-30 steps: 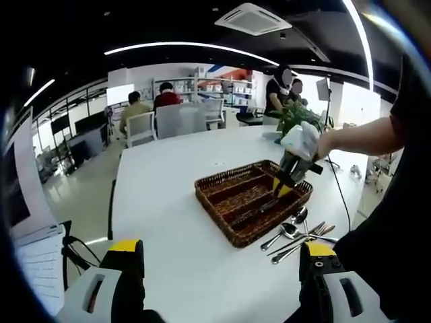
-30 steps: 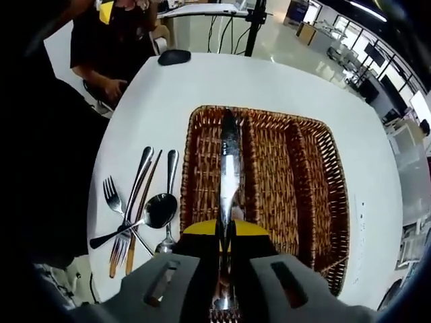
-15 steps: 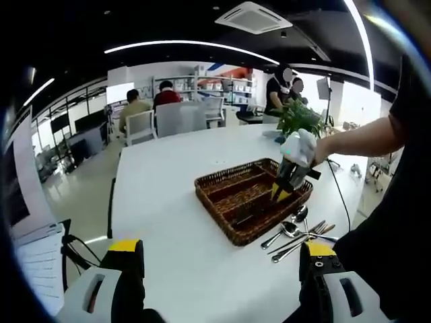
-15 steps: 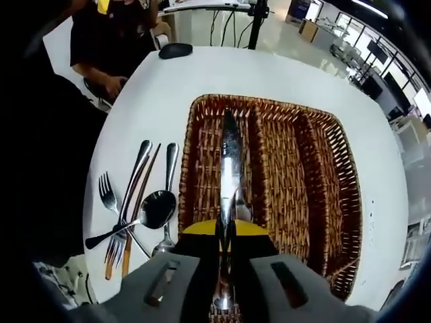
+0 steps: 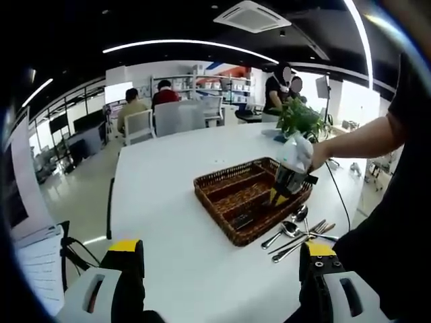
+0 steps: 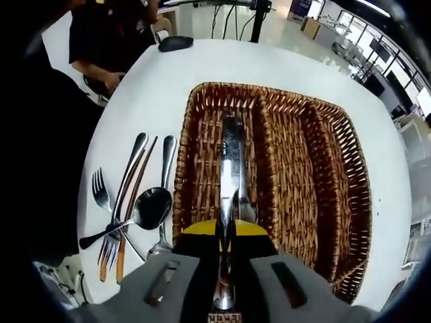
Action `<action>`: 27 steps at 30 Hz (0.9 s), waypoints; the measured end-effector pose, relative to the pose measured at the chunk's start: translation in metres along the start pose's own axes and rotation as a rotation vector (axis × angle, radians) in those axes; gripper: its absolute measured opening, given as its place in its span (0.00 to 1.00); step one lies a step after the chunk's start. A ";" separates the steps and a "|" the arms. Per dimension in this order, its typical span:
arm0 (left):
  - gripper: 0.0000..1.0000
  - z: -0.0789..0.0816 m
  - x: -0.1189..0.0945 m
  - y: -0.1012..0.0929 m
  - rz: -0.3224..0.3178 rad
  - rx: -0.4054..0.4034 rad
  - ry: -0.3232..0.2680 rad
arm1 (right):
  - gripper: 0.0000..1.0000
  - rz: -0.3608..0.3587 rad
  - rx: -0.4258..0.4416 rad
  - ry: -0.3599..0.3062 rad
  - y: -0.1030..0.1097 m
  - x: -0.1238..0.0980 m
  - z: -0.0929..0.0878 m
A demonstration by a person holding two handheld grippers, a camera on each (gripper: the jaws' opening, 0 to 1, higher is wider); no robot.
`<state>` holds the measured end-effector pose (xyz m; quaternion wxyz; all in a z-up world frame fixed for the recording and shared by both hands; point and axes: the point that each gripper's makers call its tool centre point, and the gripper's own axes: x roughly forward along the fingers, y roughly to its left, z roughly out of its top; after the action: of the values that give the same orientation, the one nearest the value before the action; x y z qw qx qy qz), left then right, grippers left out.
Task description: Arrange the knives, forks, and spoons in their matching storage slots by inserting each utensil handle-first until every utensil is classified and aligned in the correct compartment
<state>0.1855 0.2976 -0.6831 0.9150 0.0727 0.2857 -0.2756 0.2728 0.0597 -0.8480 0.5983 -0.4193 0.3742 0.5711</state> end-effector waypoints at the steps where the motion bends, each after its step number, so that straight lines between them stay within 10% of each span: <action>1: 1.00 0.000 0.000 0.000 0.000 0.000 0.001 | 0.03 0.000 0.001 -0.001 0.000 0.001 0.000; 27: 1.00 -0.002 0.004 0.000 0.000 -0.004 0.013 | 0.03 0.022 0.001 0.017 0.004 0.018 -0.004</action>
<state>0.1871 0.2966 -0.6872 0.9132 0.0725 0.2922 -0.2746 0.2697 0.0621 -0.8661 0.5892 -0.4196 0.3841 0.5738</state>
